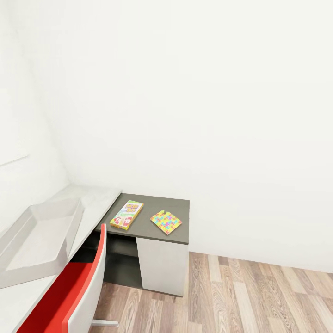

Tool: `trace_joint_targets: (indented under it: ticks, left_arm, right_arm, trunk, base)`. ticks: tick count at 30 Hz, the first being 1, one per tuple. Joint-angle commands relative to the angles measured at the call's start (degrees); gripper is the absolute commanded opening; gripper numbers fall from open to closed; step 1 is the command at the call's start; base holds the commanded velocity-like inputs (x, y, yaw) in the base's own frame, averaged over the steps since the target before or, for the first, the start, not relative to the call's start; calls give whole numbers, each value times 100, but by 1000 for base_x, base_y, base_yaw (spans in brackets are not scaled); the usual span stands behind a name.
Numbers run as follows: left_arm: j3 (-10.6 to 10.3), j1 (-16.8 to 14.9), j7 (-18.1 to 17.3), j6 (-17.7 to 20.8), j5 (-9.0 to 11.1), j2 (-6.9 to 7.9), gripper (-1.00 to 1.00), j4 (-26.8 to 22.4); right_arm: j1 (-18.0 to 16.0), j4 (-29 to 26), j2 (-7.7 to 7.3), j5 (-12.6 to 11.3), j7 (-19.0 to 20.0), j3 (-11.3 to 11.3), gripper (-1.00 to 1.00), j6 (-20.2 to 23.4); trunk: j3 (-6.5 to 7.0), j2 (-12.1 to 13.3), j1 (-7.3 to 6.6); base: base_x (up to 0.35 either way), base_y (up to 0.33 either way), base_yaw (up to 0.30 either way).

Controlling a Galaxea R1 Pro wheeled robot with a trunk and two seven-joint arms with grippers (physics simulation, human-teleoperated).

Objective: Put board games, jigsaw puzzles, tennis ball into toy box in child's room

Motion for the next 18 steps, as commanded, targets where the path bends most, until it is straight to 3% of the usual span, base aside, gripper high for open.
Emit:
trace_joint_targets:
  ticks: [1,3,5,7,10,11,14,18]
  left_arm:
    - [6,-36,-8,0,9,1,100,-87]
    - [9,-111,-19,162,28,6,100,-418]
    - [19,-158,-34,665,39,10,100,-906]
    - [35,-183,-65,1670,51,13,100,-1664]
    - [44,-195,-223,2557,58,12,100,-2398]
    - [47,-199,-365,2881,62,12,100,-2721]
    - [72,-204,-740,3381,67,19,100,-3283]
    - [115,-216,-1387,4433,68,16,100,-4275]
  right_arm:
    - [-77,4,-4,-10,1,-8,100,-7]
    - [-298,-3,-21,-16,-1,-13,100,81]
    - [-523,-6,-33,-21,2,-31,100,219]
    - [-799,-9,-41,-34,3,-76,100,408]
    - [-1053,-9,-44,-43,4,-135,100,586]
    - [-1184,-10,-45,-45,5,-163,100,687]
    - [-1459,-23,-30,-45,5,-195,100,946]
    - [-1897,-250,22,-45,5,-214,100,1635]
  trunk:
    - [-15,-13,3]
    - [-15,-13,3]
    - [-15,-13,3]
    - [-15,-13,3]
    - [-15,-13,3]
    - [-15,-13,3]
    - [-15,-13,3]
    - [-15,-13,3]
  base:
    - [0,0,0]
    - [0,0,0]
    - [0,0,0]
    - [0,0,0]
    - [0,0,0]
    - [0,0,0]
    - [0,0,0]
    - [0,0,0]
